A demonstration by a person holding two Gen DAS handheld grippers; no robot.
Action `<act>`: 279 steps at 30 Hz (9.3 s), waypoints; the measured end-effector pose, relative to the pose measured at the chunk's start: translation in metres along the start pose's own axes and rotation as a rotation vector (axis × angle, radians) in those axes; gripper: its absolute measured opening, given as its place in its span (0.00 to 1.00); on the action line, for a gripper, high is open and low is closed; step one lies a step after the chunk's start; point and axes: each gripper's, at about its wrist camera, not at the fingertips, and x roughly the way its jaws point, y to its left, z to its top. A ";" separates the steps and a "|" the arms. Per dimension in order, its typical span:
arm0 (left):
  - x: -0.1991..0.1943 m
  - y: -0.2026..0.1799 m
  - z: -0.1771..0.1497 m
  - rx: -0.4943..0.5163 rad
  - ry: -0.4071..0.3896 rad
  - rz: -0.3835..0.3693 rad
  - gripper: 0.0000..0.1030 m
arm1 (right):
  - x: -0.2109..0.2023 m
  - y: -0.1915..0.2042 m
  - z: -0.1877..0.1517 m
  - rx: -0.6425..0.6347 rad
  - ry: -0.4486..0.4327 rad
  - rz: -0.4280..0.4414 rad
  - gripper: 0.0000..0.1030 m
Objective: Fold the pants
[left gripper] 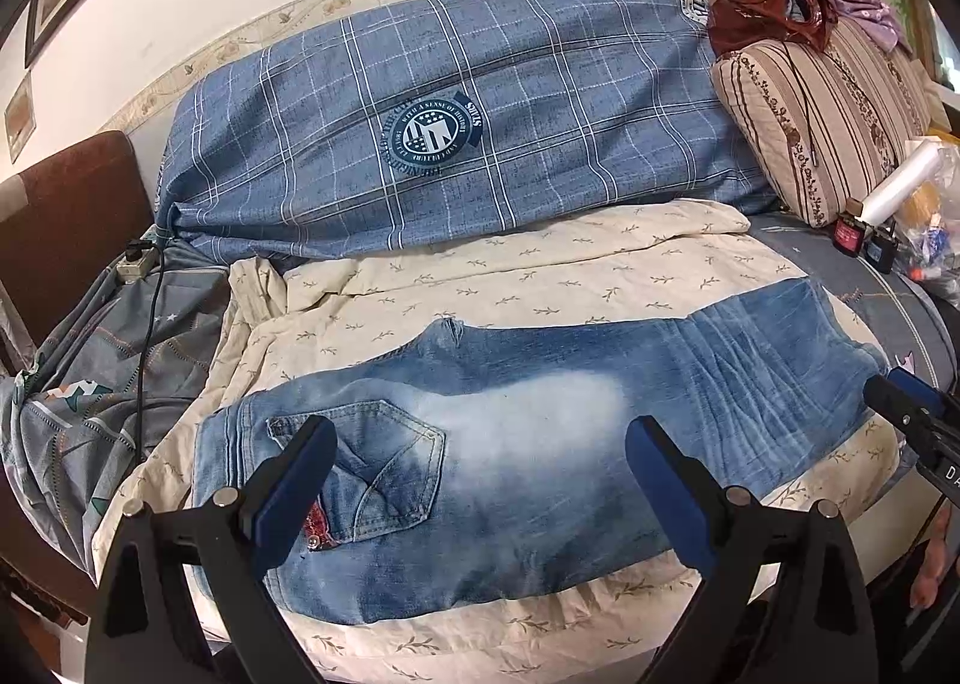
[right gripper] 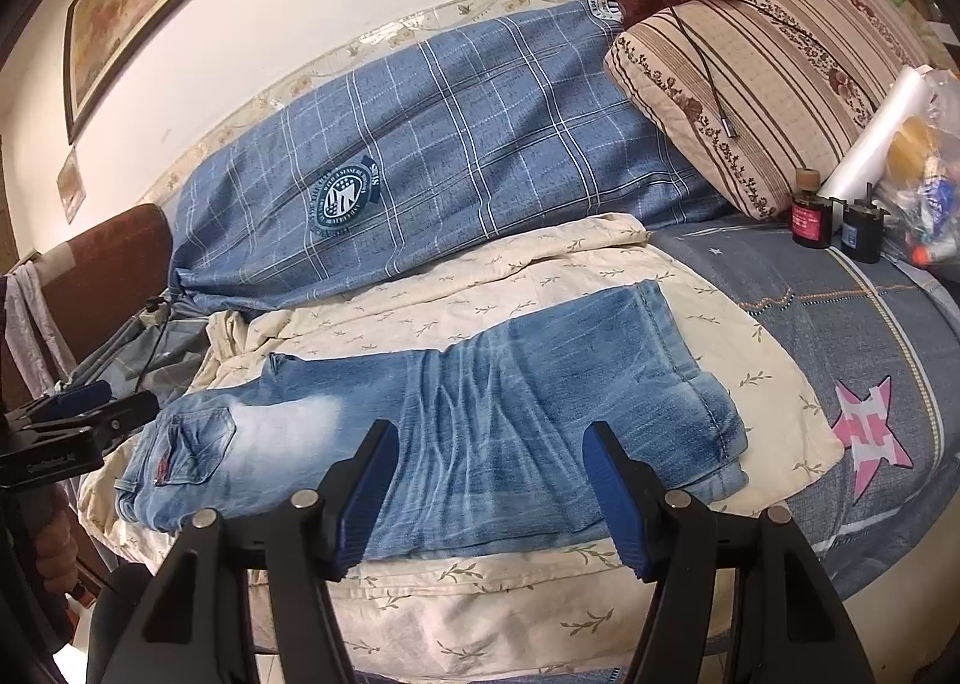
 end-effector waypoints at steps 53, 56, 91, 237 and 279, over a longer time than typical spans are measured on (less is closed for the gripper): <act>0.006 0.032 -0.006 -0.073 -0.008 0.065 0.94 | 0.018 0.065 0.001 -0.138 0.014 0.099 0.65; 0.006 0.031 -0.006 -0.073 -0.008 0.069 0.94 | 0.016 0.064 0.002 -0.138 0.009 0.101 0.65; -0.033 0.105 -0.017 -0.185 -0.087 0.128 0.94 | -0.023 0.163 0.015 -0.200 -0.088 0.125 0.65; 0.089 0.050 -0.026 -0.112 0.256 -0.039 1.00 | 0.028 -0.144 -0.004 0.582 0.195 0.024 0.66; 0.134 0.015 -0.025 -0.041 0.390 -0.004 1.00 | 0.073 -0.067 0.026 0.240 0.129 -0.102 0.16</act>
